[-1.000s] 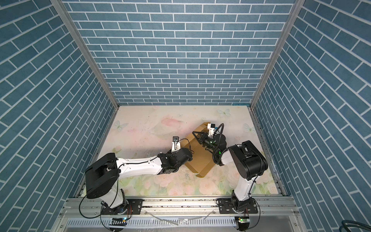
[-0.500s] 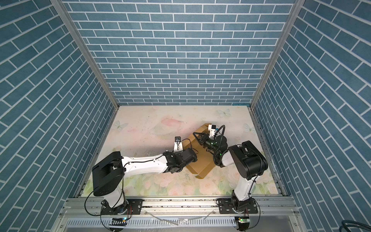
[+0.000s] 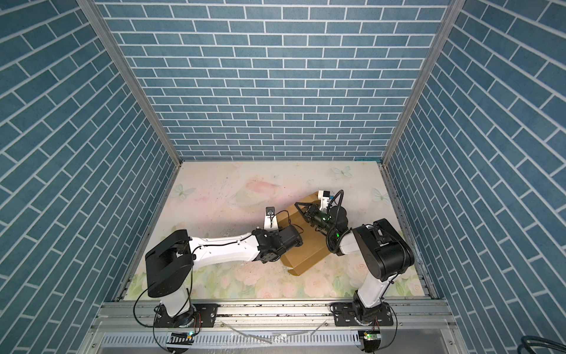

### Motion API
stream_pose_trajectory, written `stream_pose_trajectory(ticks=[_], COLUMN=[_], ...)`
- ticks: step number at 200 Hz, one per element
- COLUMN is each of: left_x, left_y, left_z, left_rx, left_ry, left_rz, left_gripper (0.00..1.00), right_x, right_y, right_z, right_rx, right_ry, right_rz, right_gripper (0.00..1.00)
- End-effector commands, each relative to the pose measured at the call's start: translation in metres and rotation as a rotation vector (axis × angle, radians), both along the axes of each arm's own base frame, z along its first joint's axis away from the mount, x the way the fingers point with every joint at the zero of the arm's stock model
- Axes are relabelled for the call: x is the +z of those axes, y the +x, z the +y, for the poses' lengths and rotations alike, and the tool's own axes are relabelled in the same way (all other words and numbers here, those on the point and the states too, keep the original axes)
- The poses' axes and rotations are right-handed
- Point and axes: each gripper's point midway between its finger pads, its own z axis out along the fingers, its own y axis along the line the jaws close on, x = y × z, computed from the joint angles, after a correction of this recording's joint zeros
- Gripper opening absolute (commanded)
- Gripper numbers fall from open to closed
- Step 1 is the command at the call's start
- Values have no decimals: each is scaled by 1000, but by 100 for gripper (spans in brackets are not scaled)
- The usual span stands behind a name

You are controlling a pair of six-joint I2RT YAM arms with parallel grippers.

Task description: Fold the paper box

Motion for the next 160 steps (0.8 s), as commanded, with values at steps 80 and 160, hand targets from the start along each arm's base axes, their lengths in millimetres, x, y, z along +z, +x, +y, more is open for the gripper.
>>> stream_pose_trajectory(ticks=[80, 160], left_x=[-2, -12], left_y=[17, 19], left_z=[11, 15], left_rx=[-71, -182], left_ry=[124, 125], left_rz=[-76, -135], left_gripper=[11, 9], right_x=[7, 18], right_y=[2, -1], right_z=[-10, -18], right_rx=[-55, -84], right_ry=[-84, -183], right_rz=[1, 14], right_gripper=[20, 33])
